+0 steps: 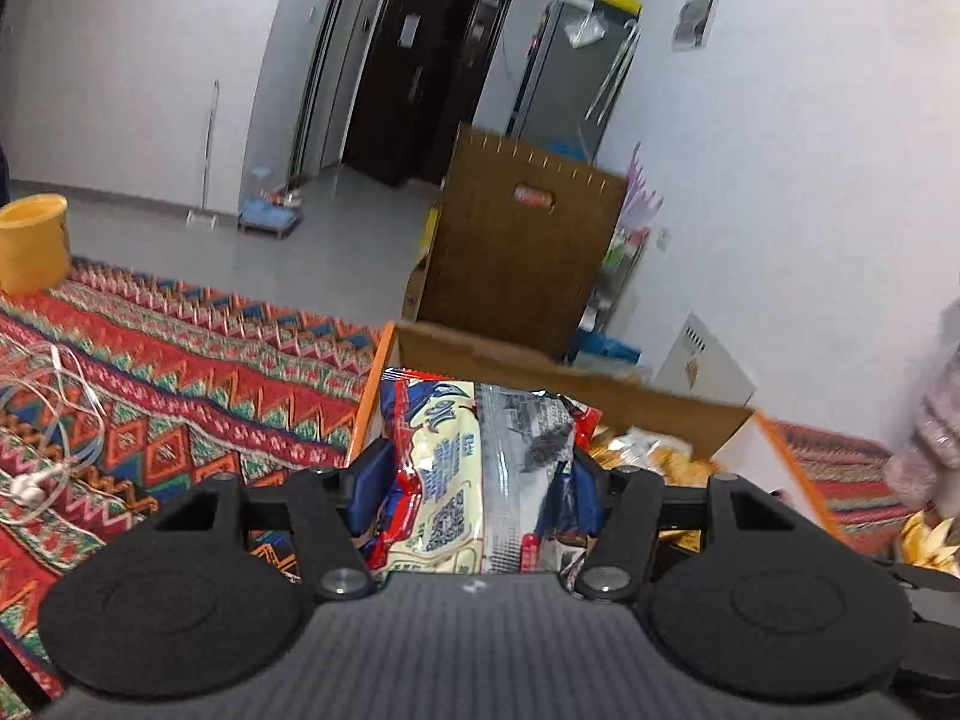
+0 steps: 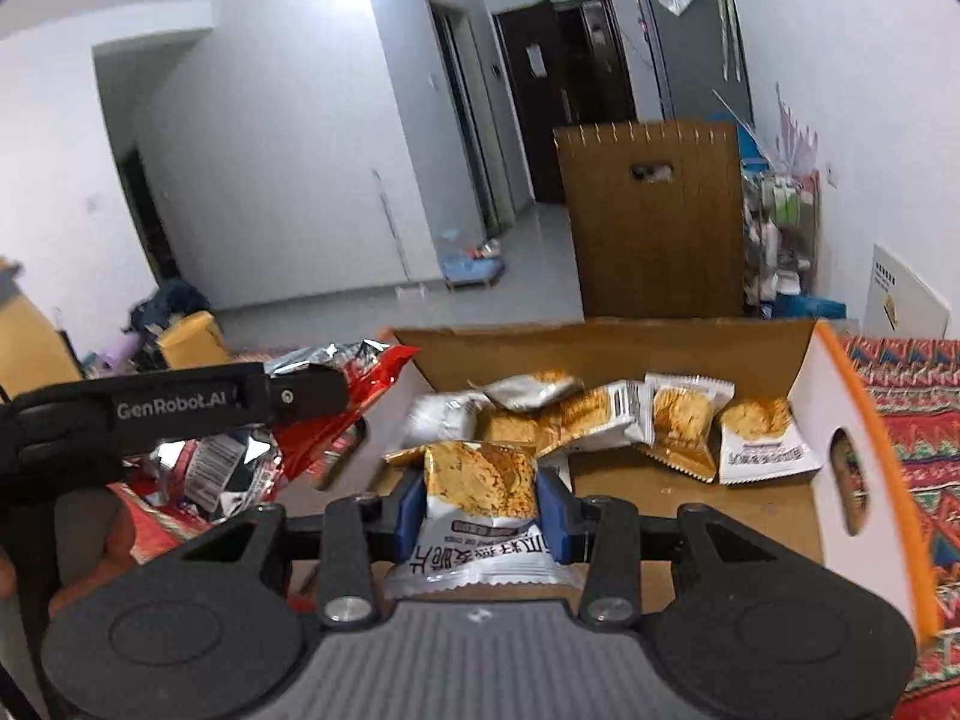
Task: Organize snacks
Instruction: 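Lower both packets into the box and open both tools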
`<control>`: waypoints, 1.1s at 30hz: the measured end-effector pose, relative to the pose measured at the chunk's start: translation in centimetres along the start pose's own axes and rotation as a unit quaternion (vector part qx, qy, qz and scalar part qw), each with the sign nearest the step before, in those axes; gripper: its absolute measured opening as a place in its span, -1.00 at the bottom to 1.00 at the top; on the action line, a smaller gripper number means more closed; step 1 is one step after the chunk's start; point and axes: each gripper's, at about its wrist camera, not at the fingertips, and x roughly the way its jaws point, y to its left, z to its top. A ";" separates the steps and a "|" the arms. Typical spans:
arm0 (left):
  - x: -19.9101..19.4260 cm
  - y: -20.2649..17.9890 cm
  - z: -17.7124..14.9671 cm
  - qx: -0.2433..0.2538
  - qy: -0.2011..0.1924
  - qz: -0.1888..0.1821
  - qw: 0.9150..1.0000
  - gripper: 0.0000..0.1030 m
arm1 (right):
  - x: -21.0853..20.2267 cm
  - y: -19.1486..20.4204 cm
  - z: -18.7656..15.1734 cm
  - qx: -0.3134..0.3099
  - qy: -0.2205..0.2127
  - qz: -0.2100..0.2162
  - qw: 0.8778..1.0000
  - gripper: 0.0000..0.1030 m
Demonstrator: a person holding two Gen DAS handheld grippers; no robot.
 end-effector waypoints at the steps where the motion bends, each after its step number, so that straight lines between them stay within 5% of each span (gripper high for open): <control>1: 0.7 0.2 -0.3 0.001 0.007 0.000 1.000 0.18 | 0.8 -0.1 -0.2 0.002 0.006 -0.002 1.000 -0.24; 7: 2.2 -0.3 -1.4 0.039 0.008 0.006 0.999 0.37 | 3.9 0.4 -1.4 -0.005 0.036 0.001 0.999 -0.19; 14: -0.7 -0.5 -0.4 0.026 -0.021 -0.011 0.999 0.67 | 2.2 1.0 -1.4 -0.013 0.025 0.005 1.000 0.23; 24: -8.9 -2.8 0.3 0.065 -0.057 -0.010 0.996 0.80 | -6.8 0.6 -0.3 -0.039 -0.027 -0.024 0.999 0.47; 33: -19.9 -5.1 -3.9 0.099 -0.089 -0.006 0.991 0.88 | -18.0 0.0 -3.2 -0.053 -0.068 -0.043 0.995 0.59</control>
